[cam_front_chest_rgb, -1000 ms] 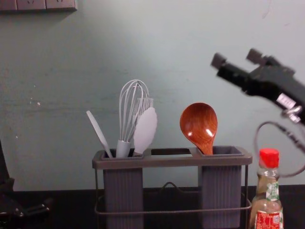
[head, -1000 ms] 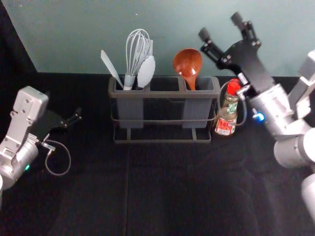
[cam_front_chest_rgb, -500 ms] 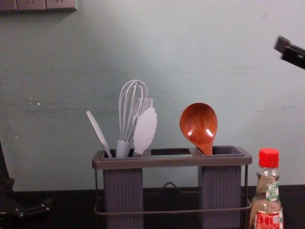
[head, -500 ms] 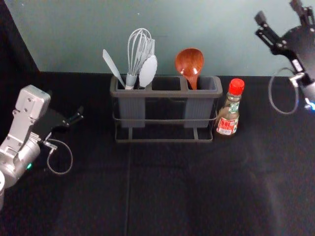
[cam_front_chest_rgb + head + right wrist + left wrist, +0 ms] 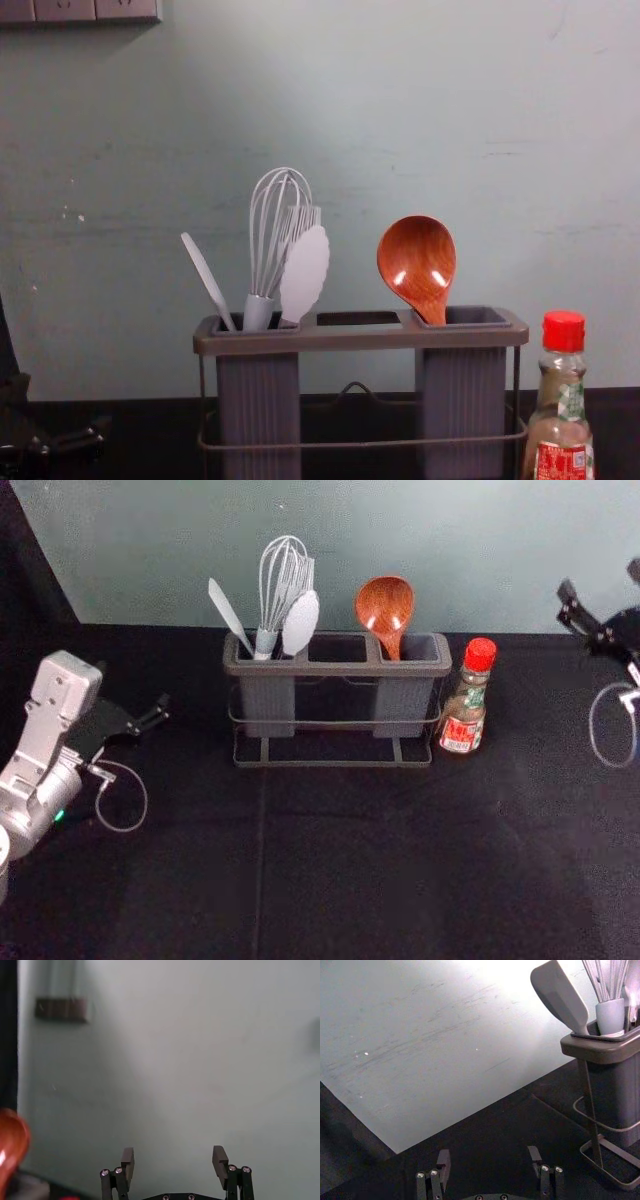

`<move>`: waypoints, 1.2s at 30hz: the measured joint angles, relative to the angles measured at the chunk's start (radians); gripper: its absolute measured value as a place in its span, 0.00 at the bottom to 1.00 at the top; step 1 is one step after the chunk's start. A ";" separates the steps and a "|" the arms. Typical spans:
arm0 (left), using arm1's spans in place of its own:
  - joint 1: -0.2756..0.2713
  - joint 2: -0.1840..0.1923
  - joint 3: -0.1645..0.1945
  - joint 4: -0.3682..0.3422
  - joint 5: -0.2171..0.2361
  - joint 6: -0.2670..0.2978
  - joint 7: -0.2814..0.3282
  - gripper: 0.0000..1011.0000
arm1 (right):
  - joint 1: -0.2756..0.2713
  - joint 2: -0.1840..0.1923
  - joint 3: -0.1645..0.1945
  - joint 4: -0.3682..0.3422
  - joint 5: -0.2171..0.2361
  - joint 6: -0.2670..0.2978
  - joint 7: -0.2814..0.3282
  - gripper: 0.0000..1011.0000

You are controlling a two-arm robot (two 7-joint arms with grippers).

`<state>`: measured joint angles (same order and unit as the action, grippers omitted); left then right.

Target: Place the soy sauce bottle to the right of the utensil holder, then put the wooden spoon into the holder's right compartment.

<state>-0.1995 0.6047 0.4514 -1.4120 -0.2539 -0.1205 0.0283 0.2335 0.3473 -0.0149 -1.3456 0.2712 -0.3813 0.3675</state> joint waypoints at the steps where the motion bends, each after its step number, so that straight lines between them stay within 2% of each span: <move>1: 0.000 0.000 0.000 0.000 0.000 0.000 0.000 1.00 | -0.013 0.000 0.002 0.004 -0.012 0.019 -0.012 0.99; 4: 0.000 0.000 0.000 0.000 0.000 0.000 0.000 1.00 | -0.031 0.000 0.003 0.011 -0.029 0.049 -0.028 0.99; 10: 0.000 0.000 0.000 0.000 0.000 0.000 0.000 1.00 | -0.061 0.003 -0.013 0.026 -0.094 0.145 -0.070 0.99; 20: 0.000 0.000 0.000 0.000 0.000 0.000 0.000 1.00 | -0.052 0.000 -0.047 0.026 -0.177 0.240 -0.113 0.99; 24: 0.000 0.000 0.000 0.000 0.000 0.000 0.000 1.00 | -0.049 -0.005 -0.053 0.012 -0.193 0.273 -0.121 0.99; 28: 0.000 0.000 0.000 0.000 0.000 0.000 0.000 1.00 | -0.047 -0.011 -0.057 0.000 -0.206 0.287 -0.129 0.99; 36: 0.000 0.000 0.000 0.000 0.000 0.000 0.000 1.00 | -0.046 -0.026 -0.050 -0.003 -0.214 0.278 -0.139 0.99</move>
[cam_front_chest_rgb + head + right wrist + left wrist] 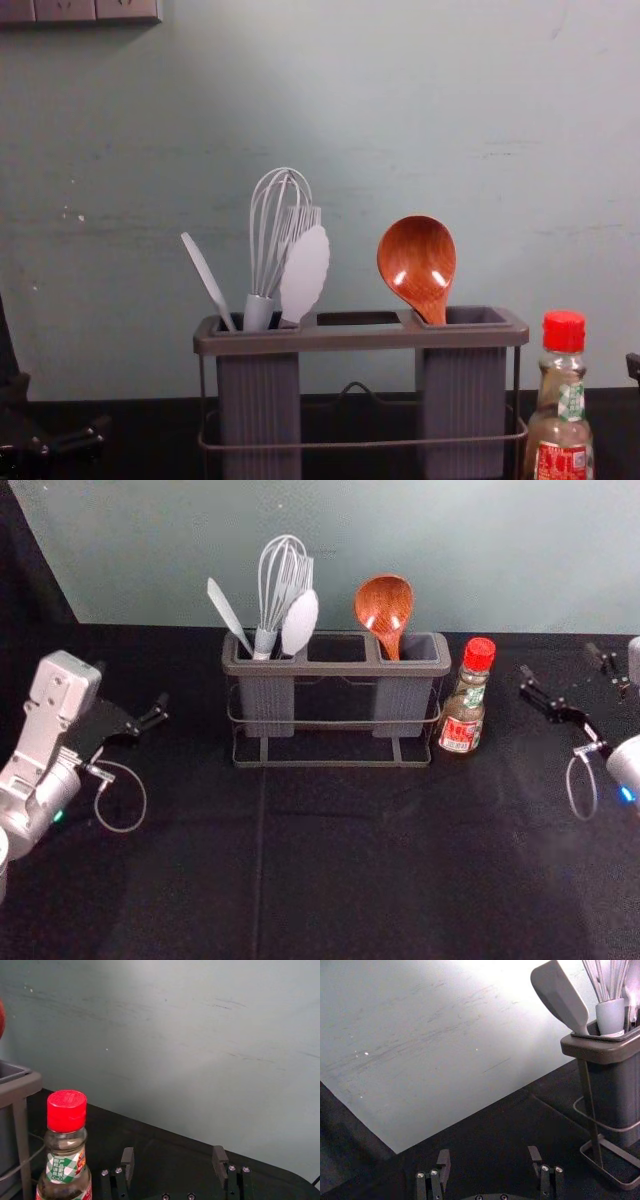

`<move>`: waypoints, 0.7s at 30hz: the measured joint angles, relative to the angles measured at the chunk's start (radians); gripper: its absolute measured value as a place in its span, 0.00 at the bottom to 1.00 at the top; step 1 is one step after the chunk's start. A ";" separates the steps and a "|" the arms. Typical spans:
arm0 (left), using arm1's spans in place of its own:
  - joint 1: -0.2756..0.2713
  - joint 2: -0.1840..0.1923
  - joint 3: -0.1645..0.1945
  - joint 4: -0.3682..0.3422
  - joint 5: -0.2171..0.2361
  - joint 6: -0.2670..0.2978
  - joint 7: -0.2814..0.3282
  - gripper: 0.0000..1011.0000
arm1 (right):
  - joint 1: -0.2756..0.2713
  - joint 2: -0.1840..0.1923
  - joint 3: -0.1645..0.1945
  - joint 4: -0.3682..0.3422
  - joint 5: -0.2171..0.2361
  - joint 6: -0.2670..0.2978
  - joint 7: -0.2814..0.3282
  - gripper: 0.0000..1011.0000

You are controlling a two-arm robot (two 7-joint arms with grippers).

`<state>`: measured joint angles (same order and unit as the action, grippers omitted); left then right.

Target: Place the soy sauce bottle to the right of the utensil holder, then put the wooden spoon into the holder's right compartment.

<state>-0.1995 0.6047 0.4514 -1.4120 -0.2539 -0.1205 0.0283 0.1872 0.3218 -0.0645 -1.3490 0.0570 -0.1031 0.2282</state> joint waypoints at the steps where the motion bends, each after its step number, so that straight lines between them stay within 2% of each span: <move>1: 0.000 0.000 0.000 0.000 0.000 0.000 0.000 1.00 | -0.001 -0.002 0.001 0.000 0.000 -0.002 -0.002 0.99; 21: 0.000 0.000 0.000 0.000 0.000 0.000 0.000 1.00 | 0.000 -0.001 0.001 -0.001 0.000 -0.003 0.000 0.99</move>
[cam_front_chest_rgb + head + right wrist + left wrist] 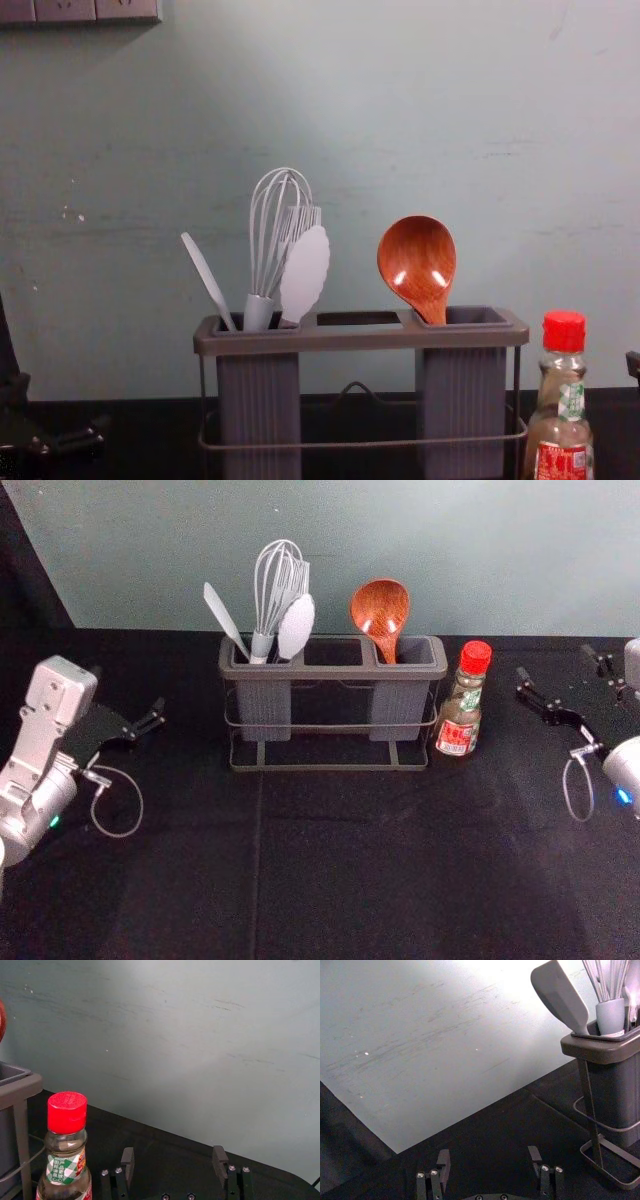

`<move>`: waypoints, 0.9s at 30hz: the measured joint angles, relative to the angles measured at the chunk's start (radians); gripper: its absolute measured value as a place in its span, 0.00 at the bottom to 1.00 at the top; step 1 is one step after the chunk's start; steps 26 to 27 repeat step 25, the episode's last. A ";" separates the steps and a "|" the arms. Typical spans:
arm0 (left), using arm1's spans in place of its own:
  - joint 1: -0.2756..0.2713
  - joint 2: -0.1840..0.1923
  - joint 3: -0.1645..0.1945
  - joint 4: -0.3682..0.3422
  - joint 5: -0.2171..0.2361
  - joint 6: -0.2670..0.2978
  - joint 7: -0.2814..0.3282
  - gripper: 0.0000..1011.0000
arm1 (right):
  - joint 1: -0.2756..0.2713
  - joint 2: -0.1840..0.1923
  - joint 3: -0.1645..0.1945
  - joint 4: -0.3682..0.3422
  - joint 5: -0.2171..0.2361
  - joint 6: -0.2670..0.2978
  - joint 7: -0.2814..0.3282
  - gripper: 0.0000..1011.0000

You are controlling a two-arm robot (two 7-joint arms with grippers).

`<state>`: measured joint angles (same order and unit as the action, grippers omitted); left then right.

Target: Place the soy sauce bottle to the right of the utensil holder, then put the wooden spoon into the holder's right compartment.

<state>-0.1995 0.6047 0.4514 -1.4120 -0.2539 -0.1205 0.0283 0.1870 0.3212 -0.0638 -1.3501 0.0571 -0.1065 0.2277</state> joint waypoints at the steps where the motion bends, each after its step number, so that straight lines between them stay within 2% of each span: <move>1: 0.000 0.000 0.000 0.000 0.000 0.000 0.000 1.00 | 0.000 0.000 0.000 0.000 0.000 0.000 0.000 0.99; 27: 0.000 0.000 0.000 0.000 0.000 0.000 0.000 1.00 | 0.001 0.001 0.000 0.000 0.001 0.000 0.001 0.99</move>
